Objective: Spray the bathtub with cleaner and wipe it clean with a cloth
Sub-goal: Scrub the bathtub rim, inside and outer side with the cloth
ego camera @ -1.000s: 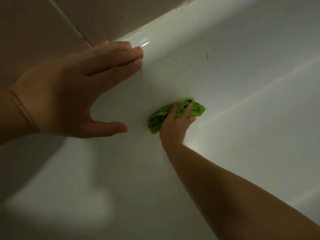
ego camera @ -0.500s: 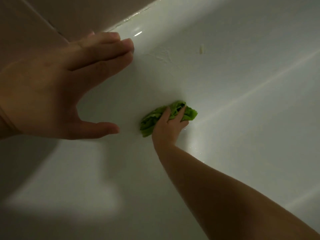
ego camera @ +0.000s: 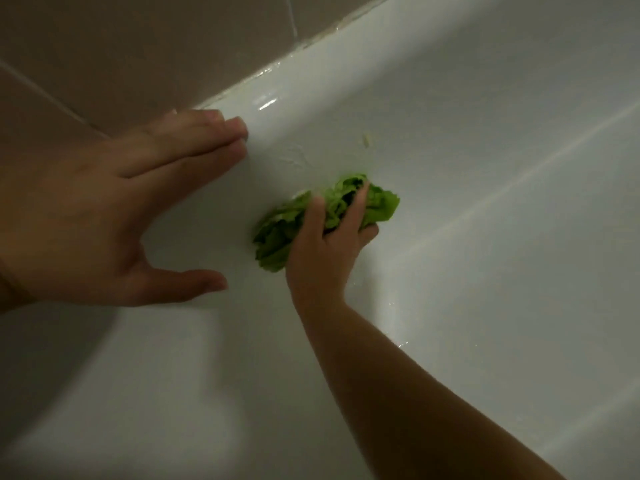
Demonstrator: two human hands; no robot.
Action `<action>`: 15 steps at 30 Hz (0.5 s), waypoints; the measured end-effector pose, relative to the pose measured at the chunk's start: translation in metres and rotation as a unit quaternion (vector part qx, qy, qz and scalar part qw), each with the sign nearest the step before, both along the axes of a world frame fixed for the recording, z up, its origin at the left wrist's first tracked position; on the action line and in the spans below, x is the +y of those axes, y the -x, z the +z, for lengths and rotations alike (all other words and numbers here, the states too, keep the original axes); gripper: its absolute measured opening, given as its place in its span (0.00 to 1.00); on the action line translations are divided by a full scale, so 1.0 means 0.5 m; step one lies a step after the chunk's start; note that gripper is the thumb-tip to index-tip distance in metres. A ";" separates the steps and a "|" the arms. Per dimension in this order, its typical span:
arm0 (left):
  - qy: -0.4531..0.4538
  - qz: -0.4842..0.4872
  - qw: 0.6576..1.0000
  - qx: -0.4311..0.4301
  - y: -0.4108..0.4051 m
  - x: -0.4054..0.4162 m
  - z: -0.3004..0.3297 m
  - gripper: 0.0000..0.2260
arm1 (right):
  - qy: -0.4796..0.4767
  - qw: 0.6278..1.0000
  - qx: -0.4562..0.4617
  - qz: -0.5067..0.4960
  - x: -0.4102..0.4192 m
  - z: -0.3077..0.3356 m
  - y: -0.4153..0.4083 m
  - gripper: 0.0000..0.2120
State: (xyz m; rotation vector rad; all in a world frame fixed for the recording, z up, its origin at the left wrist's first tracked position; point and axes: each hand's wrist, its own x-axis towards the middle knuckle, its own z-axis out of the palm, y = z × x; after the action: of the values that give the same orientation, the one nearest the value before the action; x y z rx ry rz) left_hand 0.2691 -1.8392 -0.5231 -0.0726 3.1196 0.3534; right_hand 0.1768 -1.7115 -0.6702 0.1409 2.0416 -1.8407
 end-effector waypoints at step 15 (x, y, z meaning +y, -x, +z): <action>0.028 -0.079 0.995 0.049 0.035 -0.021 0.007 0.49 | -0.062 0.958 0.261 -0.098 -0.024 0.100 0.118 0.31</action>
State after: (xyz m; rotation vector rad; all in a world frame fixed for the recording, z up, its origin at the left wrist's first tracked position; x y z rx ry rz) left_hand 0.2514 -1.8498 -0.5196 0.1982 3.2034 0.2759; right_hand 0.1176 -1.7237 -0.6201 -0.1313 2.5803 -2.0292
